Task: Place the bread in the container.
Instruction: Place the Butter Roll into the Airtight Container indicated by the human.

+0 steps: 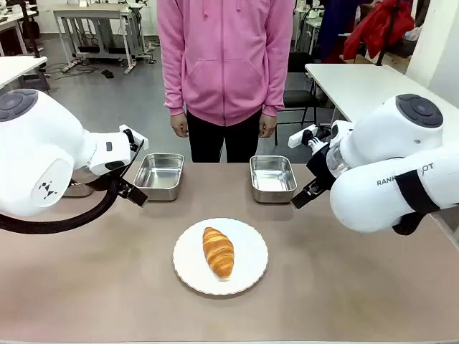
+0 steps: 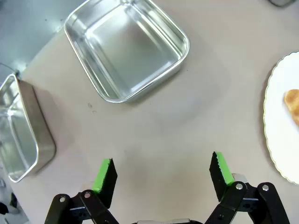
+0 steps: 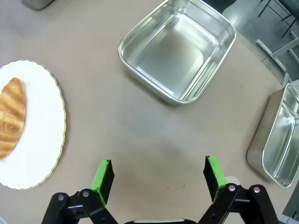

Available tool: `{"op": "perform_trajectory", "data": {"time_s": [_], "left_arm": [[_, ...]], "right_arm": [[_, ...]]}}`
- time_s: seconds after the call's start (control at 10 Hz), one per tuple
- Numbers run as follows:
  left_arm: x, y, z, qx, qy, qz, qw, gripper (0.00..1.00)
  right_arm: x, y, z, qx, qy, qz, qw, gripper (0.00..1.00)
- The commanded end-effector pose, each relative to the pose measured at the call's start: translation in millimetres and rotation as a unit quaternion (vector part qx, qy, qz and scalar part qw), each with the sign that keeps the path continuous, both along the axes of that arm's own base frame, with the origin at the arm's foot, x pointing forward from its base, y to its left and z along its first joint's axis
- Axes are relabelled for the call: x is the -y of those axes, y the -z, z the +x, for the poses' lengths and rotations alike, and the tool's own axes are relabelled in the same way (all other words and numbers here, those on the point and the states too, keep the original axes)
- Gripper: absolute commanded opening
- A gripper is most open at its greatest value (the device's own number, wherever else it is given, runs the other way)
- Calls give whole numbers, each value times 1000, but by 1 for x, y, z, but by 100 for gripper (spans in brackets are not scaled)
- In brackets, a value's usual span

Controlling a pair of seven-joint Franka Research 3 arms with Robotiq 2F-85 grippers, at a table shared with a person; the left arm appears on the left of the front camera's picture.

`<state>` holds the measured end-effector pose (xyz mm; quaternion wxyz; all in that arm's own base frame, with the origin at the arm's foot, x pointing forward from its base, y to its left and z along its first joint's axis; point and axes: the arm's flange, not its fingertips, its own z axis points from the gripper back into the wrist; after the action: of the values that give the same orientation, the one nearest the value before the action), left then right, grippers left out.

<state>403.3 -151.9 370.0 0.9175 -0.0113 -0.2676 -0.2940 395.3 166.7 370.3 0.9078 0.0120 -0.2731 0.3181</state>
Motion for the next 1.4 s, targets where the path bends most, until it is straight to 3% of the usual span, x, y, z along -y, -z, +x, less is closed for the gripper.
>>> {"op": "perform_trajectory", "data": {"time_s": [0.0,1.0,1.3], "left_arm": [[0,0,0,0,0,0,1000,100],[0,0,0,0,0,0,1000,100],[-53,-75,33,-16,12,-45,999,100]], "right_arm": [[0,0,0,0,0,0,1000,100],[0,0,0,0,0,0,1000,100],[64,-98,9,25,3,37,999,100]]}}
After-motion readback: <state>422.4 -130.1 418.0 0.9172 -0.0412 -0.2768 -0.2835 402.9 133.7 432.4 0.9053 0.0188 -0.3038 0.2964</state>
